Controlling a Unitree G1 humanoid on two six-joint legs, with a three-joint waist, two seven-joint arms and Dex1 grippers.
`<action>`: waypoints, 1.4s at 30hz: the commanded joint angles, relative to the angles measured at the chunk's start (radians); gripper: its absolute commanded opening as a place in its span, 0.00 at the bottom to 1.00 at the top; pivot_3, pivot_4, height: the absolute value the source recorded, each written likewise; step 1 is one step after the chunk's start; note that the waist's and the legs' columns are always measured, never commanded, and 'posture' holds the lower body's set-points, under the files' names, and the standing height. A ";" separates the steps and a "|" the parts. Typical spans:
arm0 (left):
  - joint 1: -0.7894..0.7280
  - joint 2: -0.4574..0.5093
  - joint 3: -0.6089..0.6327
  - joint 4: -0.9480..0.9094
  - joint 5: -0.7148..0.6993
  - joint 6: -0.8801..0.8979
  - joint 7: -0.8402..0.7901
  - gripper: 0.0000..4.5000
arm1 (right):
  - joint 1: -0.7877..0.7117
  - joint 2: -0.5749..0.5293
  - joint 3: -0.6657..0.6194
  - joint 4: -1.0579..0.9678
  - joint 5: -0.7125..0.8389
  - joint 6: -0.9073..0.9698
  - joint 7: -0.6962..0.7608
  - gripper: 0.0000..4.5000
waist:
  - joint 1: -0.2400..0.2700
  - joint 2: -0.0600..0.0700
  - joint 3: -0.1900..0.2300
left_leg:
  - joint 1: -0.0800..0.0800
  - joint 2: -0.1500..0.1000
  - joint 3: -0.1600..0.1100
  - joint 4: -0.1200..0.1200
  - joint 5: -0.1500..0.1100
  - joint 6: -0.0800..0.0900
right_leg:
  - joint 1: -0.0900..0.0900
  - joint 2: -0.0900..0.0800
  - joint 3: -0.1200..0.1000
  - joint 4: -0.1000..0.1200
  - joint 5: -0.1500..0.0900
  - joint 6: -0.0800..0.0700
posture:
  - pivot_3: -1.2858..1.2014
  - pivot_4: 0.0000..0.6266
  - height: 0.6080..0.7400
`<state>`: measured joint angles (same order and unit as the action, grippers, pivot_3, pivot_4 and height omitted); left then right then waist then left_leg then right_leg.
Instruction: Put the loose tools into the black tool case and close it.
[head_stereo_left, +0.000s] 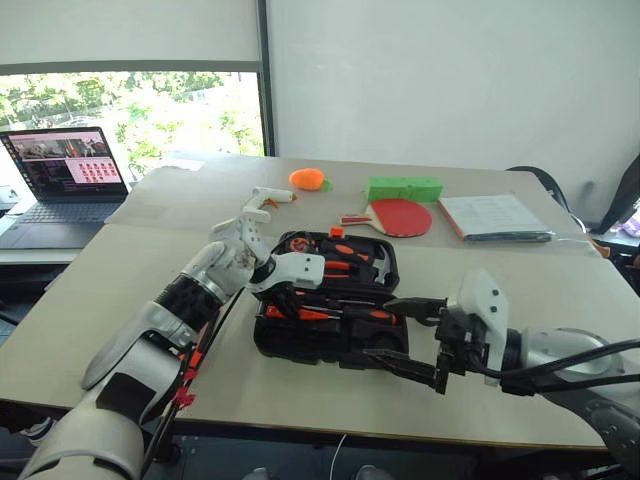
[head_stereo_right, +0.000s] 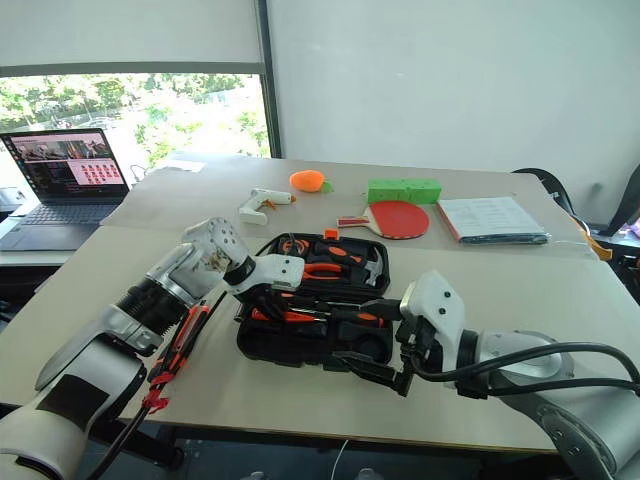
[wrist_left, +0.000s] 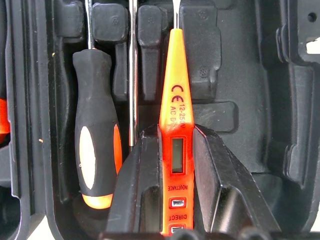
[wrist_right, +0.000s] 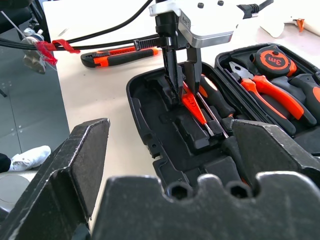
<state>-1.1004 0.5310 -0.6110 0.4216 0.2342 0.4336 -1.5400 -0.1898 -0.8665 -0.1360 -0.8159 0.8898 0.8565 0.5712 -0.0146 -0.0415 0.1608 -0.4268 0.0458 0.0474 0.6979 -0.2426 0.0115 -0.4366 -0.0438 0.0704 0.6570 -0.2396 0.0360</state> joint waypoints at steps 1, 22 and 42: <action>-0.009 -0.019 -0.015 0.044 0.022 -0.017 0.004 0.09 | -0.013 0.008 -0.015 -0.035 0.007 -0.020 -0.014 1.00 | 0.000 0.000 0.000 | 0.001 0.000 0.000 0.000 0.000 0.000 | 0.001 0.000 0.000 0.000 0.000 0.000 | 0.52 0.24 0.97; -0.107 0.061 0.052 -0.055 -0.197 0.180 -0.074 1.00 | -0.018 0.012 -0.004 -0.024 0.001 -0.024 -0.005 1.00 | -0.001 0.000 0.000 | 0.001 0.000 0.000 0.000 0.000 0.000 | 0.001 0.000 0.000 0.001 0.000 0.000 | 0.52 0.24 0.97; -0.017 0.068 0.061 0.053 -0.104 -0.129 0.023 0.01 | -0.030 0.016 0.013 -0.010 -0.006 -0.021 0.001 1.00 | 0.002 0.001 -0.001 | 0.001 0.000 -0.001 0.000 0.000 0.000 | 0.001 0.000 0.000 0.000 0.000 0.000 | 0.52 0.24 0.97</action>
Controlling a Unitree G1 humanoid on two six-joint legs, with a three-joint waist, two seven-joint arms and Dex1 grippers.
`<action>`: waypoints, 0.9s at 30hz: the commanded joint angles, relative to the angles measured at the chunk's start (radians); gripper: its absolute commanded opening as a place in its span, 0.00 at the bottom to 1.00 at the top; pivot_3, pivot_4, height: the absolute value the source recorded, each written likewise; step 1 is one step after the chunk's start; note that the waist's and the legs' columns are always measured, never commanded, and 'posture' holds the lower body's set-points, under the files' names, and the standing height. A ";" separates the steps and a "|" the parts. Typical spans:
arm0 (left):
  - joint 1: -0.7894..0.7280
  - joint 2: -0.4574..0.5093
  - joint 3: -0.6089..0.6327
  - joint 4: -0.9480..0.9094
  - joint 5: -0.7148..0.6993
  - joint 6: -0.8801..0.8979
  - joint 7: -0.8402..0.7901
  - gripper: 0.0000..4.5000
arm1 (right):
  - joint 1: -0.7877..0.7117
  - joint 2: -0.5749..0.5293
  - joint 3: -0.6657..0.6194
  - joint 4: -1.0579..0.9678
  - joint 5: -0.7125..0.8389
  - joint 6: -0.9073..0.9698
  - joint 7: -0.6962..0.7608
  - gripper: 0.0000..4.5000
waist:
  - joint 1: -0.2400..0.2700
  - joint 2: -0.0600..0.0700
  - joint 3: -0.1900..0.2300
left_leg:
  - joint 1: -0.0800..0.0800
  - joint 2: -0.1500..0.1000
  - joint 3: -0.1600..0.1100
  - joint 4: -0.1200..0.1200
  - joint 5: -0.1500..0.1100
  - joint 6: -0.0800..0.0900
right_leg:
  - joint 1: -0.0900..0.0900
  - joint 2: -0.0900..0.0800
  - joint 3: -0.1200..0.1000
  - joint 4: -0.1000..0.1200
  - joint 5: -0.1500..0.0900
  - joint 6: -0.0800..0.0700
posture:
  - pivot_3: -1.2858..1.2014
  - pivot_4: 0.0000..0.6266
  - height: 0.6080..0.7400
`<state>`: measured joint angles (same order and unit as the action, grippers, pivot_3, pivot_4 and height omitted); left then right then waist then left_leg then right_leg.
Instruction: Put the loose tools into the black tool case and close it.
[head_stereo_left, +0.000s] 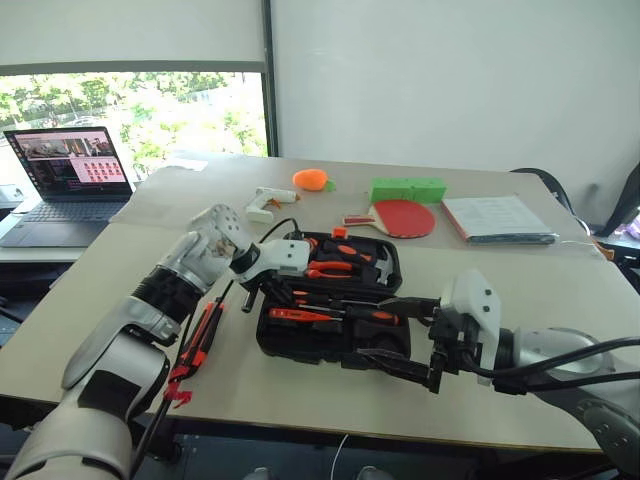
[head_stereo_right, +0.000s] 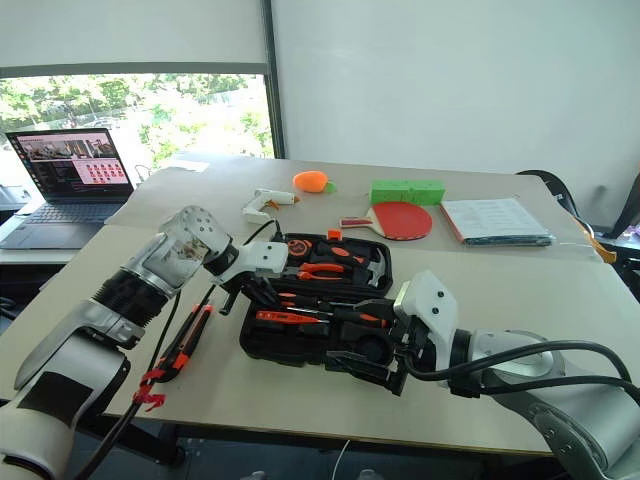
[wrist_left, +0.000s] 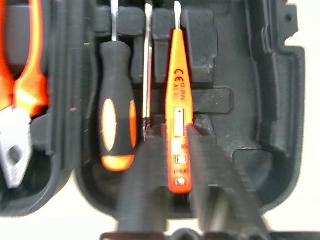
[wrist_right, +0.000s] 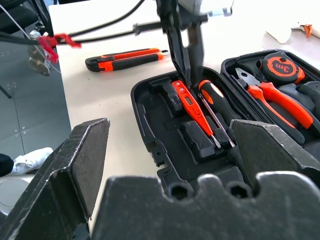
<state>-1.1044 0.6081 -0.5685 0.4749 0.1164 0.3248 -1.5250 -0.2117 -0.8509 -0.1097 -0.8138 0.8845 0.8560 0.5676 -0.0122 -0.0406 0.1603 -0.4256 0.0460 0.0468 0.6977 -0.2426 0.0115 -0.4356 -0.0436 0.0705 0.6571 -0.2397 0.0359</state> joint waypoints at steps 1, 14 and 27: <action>-0.012 -0.016 0.017 0.004 0.021 -0.018 0.014 0.01 | -0.008 0.001 -0.013 -0.013 0.000 -0.020 0.004 1.00 | 0.000 0.000 0.000 | 0.000 0.000 0.000 0.000 0.000 0.000 | 0.000 0.000 0.000 0.000 0.000 0.000 | 0.52 0.24 0.97; 0.015 -0.054 0.008 -0.023 0.056 0.003 0.019 0.01 | -0.008 0.006 -0.013 -0.010 0.005 -0.016 -0.004 1.00 | 0.000 0.000 0.000 | 0.000 0.000 0.000 0.000 0.000 0.000 | 0.000 0.000 0.000 0.000 0.000 0.000 | 0.52 0.24 0.97; 0.065 -0.048 -0.013 -0.035 0.113 -0.056 0.048 0.01 | -0.005 0.017 -0.012 -0.007 -0.002 -0.019 -0.013 1.00 | 0.000 0.000 0.000 | 0.003 0.000 0.000 0.000 0.000 0.000 | 0.003 0.000 0.000 0.000 0.000 0.000 | 0.52 0.24 0.97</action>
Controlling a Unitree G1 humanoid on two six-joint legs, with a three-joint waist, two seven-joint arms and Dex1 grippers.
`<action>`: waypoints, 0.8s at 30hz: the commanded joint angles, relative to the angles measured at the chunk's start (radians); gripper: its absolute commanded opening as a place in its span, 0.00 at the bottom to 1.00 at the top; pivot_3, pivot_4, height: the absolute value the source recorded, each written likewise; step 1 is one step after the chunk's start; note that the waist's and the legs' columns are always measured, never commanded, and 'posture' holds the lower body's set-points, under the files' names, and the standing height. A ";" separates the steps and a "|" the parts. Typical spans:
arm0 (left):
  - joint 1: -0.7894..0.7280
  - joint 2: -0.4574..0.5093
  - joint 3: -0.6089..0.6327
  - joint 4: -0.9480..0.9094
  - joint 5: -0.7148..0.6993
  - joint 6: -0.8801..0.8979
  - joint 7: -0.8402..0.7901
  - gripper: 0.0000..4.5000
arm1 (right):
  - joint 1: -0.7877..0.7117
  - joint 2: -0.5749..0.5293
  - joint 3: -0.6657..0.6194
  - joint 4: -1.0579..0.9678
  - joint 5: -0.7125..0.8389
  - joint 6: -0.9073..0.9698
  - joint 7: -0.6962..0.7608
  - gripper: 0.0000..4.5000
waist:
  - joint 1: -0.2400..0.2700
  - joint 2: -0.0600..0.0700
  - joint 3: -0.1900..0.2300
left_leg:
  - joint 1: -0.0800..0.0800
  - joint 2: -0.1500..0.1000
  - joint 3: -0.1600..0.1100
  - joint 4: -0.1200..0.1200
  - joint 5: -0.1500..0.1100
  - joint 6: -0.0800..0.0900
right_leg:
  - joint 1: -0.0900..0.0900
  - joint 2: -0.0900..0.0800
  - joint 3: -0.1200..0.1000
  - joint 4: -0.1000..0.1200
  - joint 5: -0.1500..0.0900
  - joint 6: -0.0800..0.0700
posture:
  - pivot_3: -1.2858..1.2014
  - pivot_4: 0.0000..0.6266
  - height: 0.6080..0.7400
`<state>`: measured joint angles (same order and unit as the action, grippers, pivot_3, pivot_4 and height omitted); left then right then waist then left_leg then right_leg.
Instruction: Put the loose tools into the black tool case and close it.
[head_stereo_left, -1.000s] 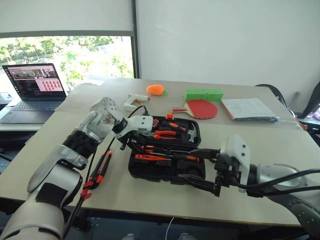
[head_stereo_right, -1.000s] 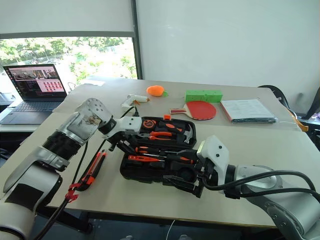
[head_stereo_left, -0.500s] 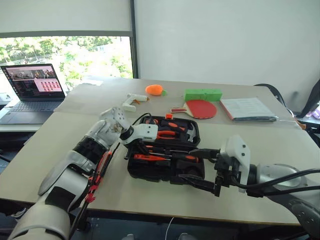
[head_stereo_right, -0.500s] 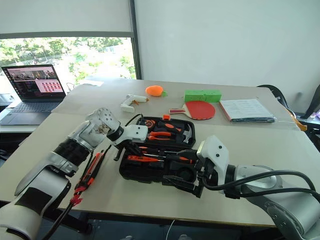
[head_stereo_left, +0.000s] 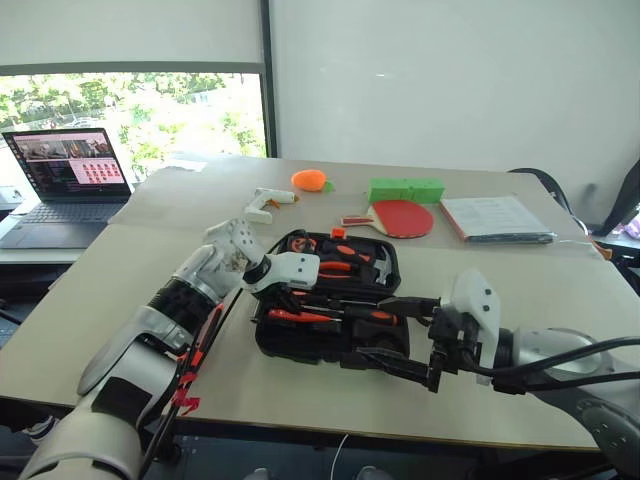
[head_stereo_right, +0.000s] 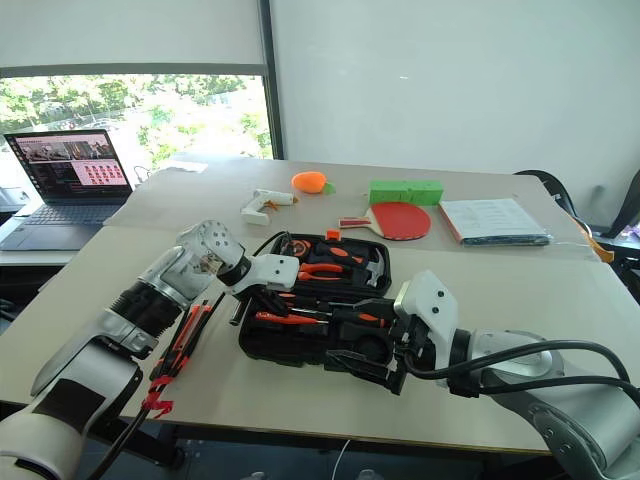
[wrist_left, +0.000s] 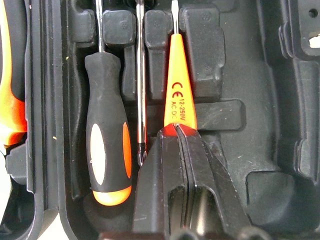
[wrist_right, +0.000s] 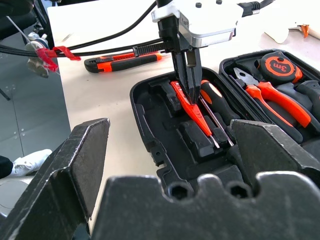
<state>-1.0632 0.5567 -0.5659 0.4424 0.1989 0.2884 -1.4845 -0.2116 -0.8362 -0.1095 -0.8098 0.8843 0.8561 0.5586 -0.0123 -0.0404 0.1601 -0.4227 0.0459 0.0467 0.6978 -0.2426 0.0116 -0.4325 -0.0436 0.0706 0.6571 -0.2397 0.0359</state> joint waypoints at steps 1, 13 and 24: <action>0.028 0.004 -0.016 -0.002 0.034 -0.022 0.009 0.01 | -0.005 0.004 -0.013 -0.010 -0.003 -0.019 -0.004 1.00 | 0.000 0.000 0.000 | 0.001 0.000 0.000 0.000 0.000 0.000 | 0.001 0.000 0.000 0.000 0.000 0.000 | 0.52 0.24 0.97; 0.055 0.007 0.000 -0.018 0.063 -0.038 0.032 0.01 | 0.000 0.012 -0.017 0.001 -0.009 -0.025 0.001 1.00 | -0.004 0.000 0.000 | 0.008 0.000 0.000 -0.002 0.000 0.001 | 0.008 0.000 0.000 -0.002 0.000 0.000 | 0.52 0.24 0.97; -0.030 0.015 0.071 -0.003 0.028 -0.016 0.026 0.01 | -0.011 0.013 -0.006 0.016 -0.028 -0.028 0.019 1.00 | -0.002 0.000 0.000 | 0.007 0.000 0.000 -0.002 -0.001 0.001 | 0.007 0.000 0.000 -0.002 0.000 0.000 | 0.52 0.24 0.97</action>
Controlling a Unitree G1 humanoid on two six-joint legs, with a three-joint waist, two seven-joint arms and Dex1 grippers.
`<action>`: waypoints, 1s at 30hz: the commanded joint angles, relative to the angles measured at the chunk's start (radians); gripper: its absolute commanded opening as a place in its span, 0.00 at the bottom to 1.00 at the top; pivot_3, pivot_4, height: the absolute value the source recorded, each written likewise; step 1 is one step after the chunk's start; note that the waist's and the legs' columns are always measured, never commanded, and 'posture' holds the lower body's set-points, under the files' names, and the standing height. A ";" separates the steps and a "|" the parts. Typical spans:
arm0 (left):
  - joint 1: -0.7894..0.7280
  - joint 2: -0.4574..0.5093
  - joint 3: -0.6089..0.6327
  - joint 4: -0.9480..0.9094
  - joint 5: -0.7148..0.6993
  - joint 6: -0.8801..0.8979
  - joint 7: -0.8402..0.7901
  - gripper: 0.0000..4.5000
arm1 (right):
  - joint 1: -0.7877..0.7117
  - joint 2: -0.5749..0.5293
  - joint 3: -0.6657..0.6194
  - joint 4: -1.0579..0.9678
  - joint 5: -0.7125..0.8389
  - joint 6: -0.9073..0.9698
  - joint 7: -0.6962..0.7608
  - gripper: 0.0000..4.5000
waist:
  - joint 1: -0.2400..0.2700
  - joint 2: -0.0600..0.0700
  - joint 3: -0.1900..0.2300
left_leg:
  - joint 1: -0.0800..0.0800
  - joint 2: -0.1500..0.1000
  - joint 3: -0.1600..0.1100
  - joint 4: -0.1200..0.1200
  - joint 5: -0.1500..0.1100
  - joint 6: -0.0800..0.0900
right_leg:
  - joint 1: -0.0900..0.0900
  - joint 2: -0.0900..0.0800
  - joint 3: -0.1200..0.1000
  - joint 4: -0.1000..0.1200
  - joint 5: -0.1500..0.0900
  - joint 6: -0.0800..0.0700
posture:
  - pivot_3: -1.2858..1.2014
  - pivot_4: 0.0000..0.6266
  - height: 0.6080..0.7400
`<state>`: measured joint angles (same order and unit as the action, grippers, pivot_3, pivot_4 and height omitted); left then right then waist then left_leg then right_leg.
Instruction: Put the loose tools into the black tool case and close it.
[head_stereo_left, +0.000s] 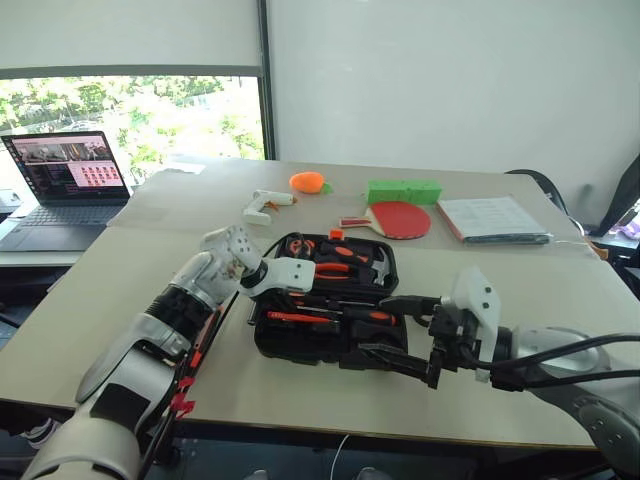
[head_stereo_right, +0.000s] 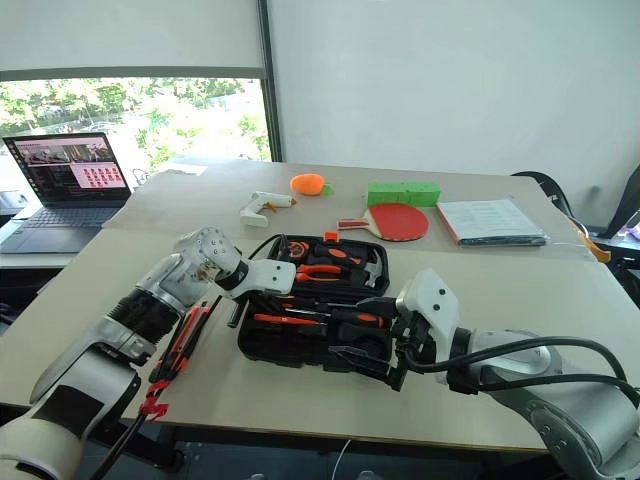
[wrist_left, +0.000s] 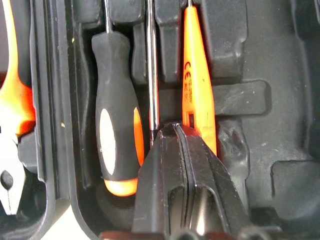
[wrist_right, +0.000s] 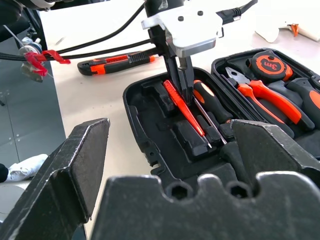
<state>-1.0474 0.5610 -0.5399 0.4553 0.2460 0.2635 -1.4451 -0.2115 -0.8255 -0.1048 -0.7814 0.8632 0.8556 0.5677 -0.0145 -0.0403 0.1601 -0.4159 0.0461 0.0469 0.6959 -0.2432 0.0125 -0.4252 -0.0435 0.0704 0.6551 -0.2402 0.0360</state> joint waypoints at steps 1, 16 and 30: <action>-0.048 0.013 0.049 -0.024 -0.024 0.018 -0.020 0.01 | -0.011 0.002 -0.010 -0.011 -0.008 -0.028 0.011 1.00 | 0.000 0.000 0.000 | 0.000 0.000 0.000 0.000 0.000 0.000 | 0.000 0.000 0.000 0.000 0.000 0.000 | 0.52 0.24 0.97; 0.060 0.050 0.029 -0.166 -0.007 0.045 -0.030 0.01 | -0.016 0.007 0.000 -0.007 -0.027 -0.030 0.025 1.00 | 0.000 0.000 0.000 | 0.000 0.000 0.000 0.000 0.000 0.000 | 0.000 0.000 0.000 0.000 0.000 0.000 | 0.52 0.24 0.97; 0.112 0.073 0.013 -0.205 0.022 0.031 0.005 0.01 | -0.018 0.027 0.003 0.003 -0.030 -0.029 0.019 1.00 | -0.001 0.000 0.000 | 0.000 0.000 0.000 0.000 0.000 0.000 | 0.000 0.000 0.000 -0.001 0.000 0.000 | 0.52 0.24 0.97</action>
<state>-0.9465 0.6263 -0.5129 0.2463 0.2498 0.3057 -1.4410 -0.2145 -0.8028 -0.0904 -0.7691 0.8337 0.8525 0.5876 -0.0158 -0.0402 0.1600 -0.4158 0.0464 0.0469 0.6956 -0.2434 0.0129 -0.4252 -0.0434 0.0704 0.6544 -0.2403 0.0360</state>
